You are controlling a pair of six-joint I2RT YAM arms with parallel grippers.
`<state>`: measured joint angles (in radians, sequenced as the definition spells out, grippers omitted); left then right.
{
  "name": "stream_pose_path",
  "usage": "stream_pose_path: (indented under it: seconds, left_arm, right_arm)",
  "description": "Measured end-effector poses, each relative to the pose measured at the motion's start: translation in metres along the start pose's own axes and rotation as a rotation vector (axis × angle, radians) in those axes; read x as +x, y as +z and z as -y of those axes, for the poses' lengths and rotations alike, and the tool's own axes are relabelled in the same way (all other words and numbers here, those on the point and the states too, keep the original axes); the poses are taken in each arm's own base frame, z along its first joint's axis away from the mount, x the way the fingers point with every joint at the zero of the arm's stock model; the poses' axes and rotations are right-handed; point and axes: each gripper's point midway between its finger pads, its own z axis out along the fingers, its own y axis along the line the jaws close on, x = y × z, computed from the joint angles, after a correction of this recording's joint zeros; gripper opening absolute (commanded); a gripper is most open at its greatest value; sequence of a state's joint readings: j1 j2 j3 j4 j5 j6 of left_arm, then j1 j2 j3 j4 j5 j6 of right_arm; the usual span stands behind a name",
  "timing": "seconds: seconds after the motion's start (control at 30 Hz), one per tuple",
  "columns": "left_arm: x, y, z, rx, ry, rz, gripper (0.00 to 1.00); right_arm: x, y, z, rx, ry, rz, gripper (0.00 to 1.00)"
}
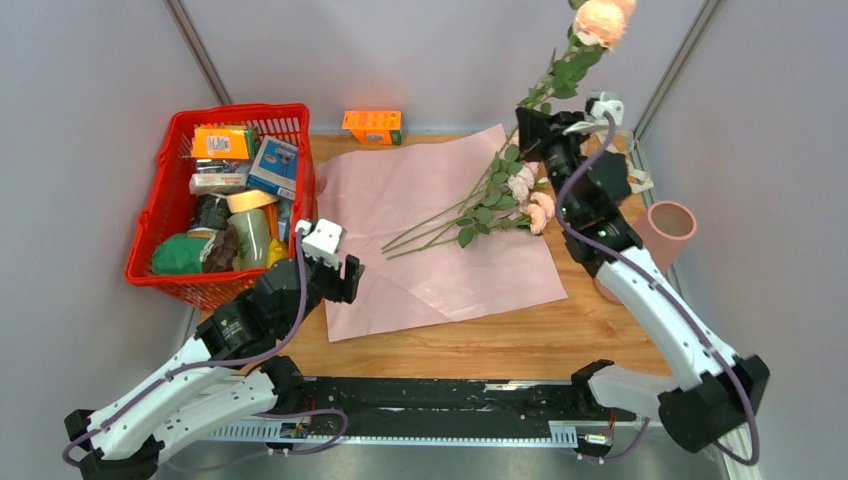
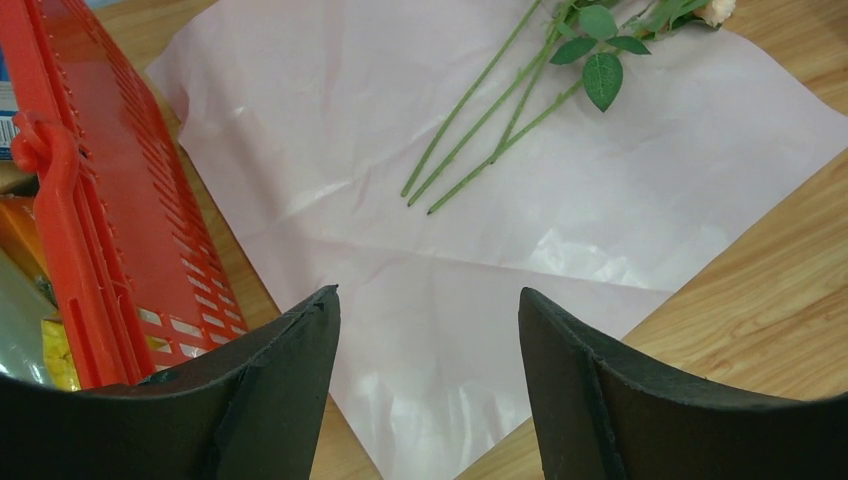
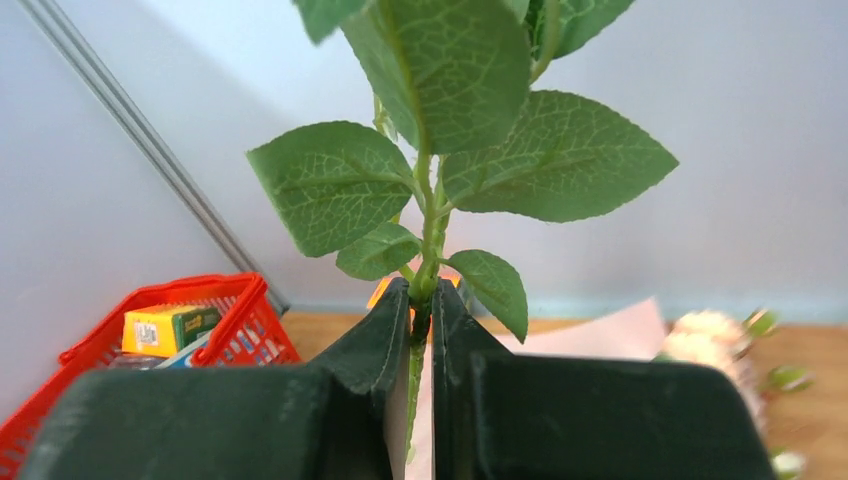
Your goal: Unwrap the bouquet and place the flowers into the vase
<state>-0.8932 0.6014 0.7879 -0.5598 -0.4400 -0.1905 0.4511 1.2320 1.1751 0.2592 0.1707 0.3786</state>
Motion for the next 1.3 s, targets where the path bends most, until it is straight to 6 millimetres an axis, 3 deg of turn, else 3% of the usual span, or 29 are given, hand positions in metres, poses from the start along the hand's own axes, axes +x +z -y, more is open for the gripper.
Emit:
stream_pose_path:
  seconds: [0.3, 0.43, 0.57, 0.8, 0.93, 1.3]
  left_arm:
    - [0.0, 0.0, 0.003, 0.019, 0.002, -0.002, 0.75]
    - [0.0, 0.0, 0.003, 0.02, 0.003, -0.002, 0.75]
    - [0.0, 0.0, 0.004, 0.021, 0.003, -0.002, 0.75]
    - [0.001, 0.0, 0.005, 0.031, 0.003, -0.004, 0.76]
    - [0.001, 0.0, 0.005, 0.031, 0.003, -0.004, 0.76]
    - [0.001, 0.0, 0.005, 0.031, 0.003, -0.004, 0.77]
  right_arm:
    - [-0.132, -0.083, 0.002, 0.065, -0.45, 0.304, 0.01]
    - [-0.175, -0.105, 0.016, 0.197, -0.603, 0.381, 0.01]
    - [-0.203, -0.12, 0.036, 0.33, -0.718, 0.412, 0.01]
    - [-0.231, -0.129, 0.082, 0.533, -0.843, 0.413, 0.0]
    - [-0.228, -0.128, 0.106, 0.605, -0.878, 0.361, 0.0]
    - [-0.226, -0.146, 0.128, 0.703, -0.88, 0.323, 0.0]
